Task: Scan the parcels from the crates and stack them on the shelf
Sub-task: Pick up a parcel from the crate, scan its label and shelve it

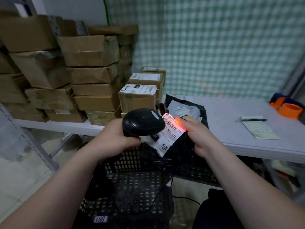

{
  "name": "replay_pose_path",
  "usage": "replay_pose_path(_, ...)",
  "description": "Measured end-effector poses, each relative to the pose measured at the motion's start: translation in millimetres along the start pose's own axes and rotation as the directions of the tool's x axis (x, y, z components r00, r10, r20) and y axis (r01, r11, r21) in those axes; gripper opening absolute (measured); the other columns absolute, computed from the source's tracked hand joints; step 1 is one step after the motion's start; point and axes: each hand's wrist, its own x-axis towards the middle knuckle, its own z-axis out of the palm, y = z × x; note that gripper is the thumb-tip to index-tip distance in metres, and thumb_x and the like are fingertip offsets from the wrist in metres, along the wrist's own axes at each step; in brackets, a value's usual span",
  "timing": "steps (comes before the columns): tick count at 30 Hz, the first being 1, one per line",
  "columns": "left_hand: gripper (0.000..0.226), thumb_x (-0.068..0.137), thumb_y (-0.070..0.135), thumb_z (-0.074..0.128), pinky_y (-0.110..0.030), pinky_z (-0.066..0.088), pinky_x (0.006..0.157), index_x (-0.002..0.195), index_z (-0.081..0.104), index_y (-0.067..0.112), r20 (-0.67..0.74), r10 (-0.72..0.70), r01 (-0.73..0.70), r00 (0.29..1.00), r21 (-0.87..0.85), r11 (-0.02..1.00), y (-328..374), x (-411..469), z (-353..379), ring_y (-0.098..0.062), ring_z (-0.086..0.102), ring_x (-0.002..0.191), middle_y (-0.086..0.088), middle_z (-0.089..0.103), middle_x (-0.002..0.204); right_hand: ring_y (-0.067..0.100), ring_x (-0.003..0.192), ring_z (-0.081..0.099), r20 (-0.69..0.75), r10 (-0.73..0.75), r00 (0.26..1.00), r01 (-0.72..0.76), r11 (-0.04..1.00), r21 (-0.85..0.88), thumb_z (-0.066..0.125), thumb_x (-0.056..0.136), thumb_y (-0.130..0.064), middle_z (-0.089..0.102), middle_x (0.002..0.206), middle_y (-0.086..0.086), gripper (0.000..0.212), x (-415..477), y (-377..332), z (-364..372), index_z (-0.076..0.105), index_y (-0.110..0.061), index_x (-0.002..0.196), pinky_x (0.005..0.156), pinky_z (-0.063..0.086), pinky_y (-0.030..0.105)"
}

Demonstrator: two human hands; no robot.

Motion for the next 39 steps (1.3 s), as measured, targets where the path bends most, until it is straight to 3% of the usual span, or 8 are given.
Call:
replay_pose_path(4,0.037,0.055,0.023,0.068,-0.03,0.044,0.064,0.083,0.068,-0.002,-0.017,0.047,-0.045,0.999,0.086,0.995,17.7,9.7,1.9,-0.021,0.062,0.072,-0.019,0.068,0.08,0.031,0.091,0.065,-0.07,-0.028,0.997,0.025,0.999,-0.039,0.059,0.094,-0.02,0.07,0.104,0.021,0.025,-2.0,-13.3,-13.2,0.064,0.001,0.107,0.093,0.05,0.047)
replay_pose_path(9,0.036,0.048,0.025,0.07,-0.036,0.052,0.06,0.078,0.071,0.005,0.029,0.006,-0.008,1.0,0.057,0.998,33.4,20.2,1.5,-0.021,0.065,0.068,-0.014,0.071,0.079,0.023,0.072,0.066,-0.101,-0.071,0.992,0.065,0.996,-0.058,0.059,0.094,-0.021,0.071,0.081,0.01,0.016,5.0,-25.4,-33.0,0.063,-0.011,0.082,0.075,0.054,0.038)
replay_pose_path(12,0.031,0.051,0.019,0.067,-0.028,0.051,0.054,0.078,0.07,0.005,0.028,-0.017,0.016,0.999,0.023,1.0,39.5,28.7,4.0,-0.016,0.061,0.065,-0.017,0.071,0.082,0.022,0.067,0.065,-0.125,-0.073,0.989,0.064,0.995,-0.072,0.059,0.094,-0.021,0.069,0.076,0.008,0.017,12.8,-29.7,-40.5,0.061,-0.012,0.08,0.07,0.052,0.035)
replay_pose_path(17,0.032,0.05,0.019,0.065,-0.037,0.054,0.056,0.076,0.068,0.001,0.009,-0.034,0.033,0.999,0.03,0.999,44.1,48.4,5.3,-0.02,0.06,0.061,-0.021,0.069,0.079,0.024,0.069,0.062,-0.155,-0.067,0.986,0.056,0.996,-0.075,0.059,0.094,-0.018,0.067,0.079,0.01,0.016,31.1,-35.4,-47.9,0.061,-0.011,0.08,0.074,0.05,0.037)
replay_pose_path(23,0.011,0.057,0.013,0.07,-0.034,0.048,0.056,0.063,0.062,0.008,-0.016,-0.085,0.085,0.996,0.022,0.996,38.1,74.6,5.3,-0.016,0.056,0.055,-0.007,0.061,0.062,0.015,0.055,0.061,-0.212,-0.069,0.975,0.056,0.996,-0.063,0.057,0.096,-0.021,0.065,0.069,0.004,0.022,55.3,-45.6,-58.3,0.056,-0.011,0.076,0.05,0.049,0.024)
replay_pose_path(31,0.012,0.065,0.012,0.075,-0.032,0.045,0.057,0.071,0.065,0.009,-0.077,-0.118,0.096,0.99,-0.24,0.966,29.2,106.2,-8.6,-0.02,0.057,0.059,-0.008,0.06,0.061,0.028,0.088,0.072,-0.38,0.06,0.923,0.101,0.915,0.39,0.059,0.095,-0.02,0.073,0.1,0.014,0.027,126.6,-67.6,-71.3,0.063,-0.003,0.115,0.086,0.055,0.051)
replay_pose_path(35,0.014,0.078,-0.003,0.069,-0.032,0.046,0.057,0.072,0.064,0.007,-0.098,-0.126,0.094,0.987,-0.281,0.955,19.1,119.2,-13.2,-0.018,0.057,0.058,-0.004,0.059,0.059,0.023,0.07,0.073,-0.426,0.135,0.895,0.151,0.806,0.572,0.057,0.096,-0.02,0.075,0.088,0.009,0.02,163.3,-65.2,-63.5,0.069,-0.006,0.103,0.064,0.06,0.039)
replay_pose_path(39,0.014,0.078,-0.004,0.068,-0.03,0.045,0.054,0.073,0.063,0.008,-0.103,-0.152,0.114,0.983,-0.305,0.946,9.6,126.6,-12.4,-0.017,0.056,0.055,-0.001,0.058,0.056,0.021,0.073,0.061,-0.557,0.206,0.805,-0.005,0.94,0.341,0.048,0.096,-0.007,0.064,0.114,0.016,0.011,201.4,-34.9,-62.6,0.053,-0.01,0.087,0.076,0.056,0.038)
